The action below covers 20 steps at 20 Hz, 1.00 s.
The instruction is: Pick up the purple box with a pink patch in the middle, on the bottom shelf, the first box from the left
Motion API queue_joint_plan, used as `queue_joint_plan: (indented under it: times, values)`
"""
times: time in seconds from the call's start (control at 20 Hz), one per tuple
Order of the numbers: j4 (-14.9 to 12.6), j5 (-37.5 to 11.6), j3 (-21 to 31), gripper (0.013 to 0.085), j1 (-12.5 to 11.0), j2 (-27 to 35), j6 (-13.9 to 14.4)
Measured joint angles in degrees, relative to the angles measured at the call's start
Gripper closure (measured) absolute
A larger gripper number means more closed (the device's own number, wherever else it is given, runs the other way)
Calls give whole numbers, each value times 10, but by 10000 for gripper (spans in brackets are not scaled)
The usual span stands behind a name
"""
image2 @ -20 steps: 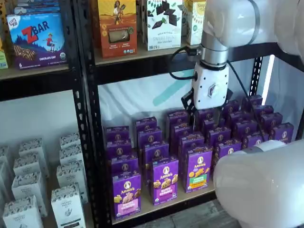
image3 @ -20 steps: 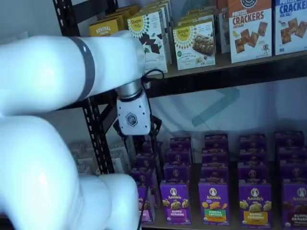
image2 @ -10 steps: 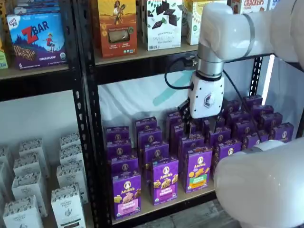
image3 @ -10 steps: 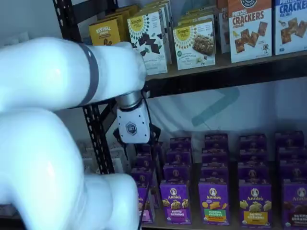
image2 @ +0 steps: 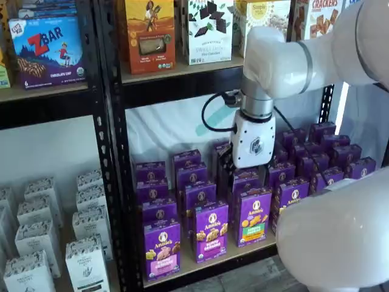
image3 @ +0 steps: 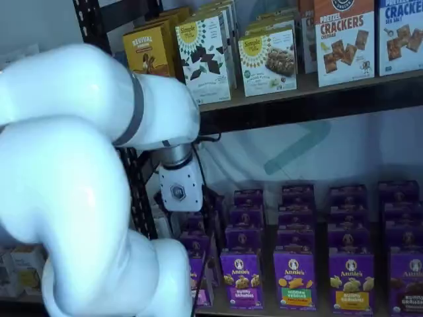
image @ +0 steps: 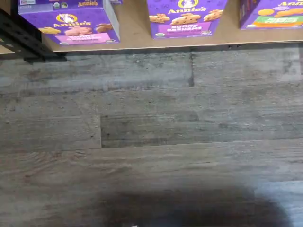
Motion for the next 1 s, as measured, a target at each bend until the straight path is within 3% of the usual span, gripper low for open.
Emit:
queue_joint_plan:
  times: [0.5, 0.8, 1.0]
  values:
    - [13, -120, 28, 130, 33, 97, 21]
    - [9, -198, 36, 130, 57, 160, 44]
    - [-7, -226, 31, 130, 71, 200, 69]
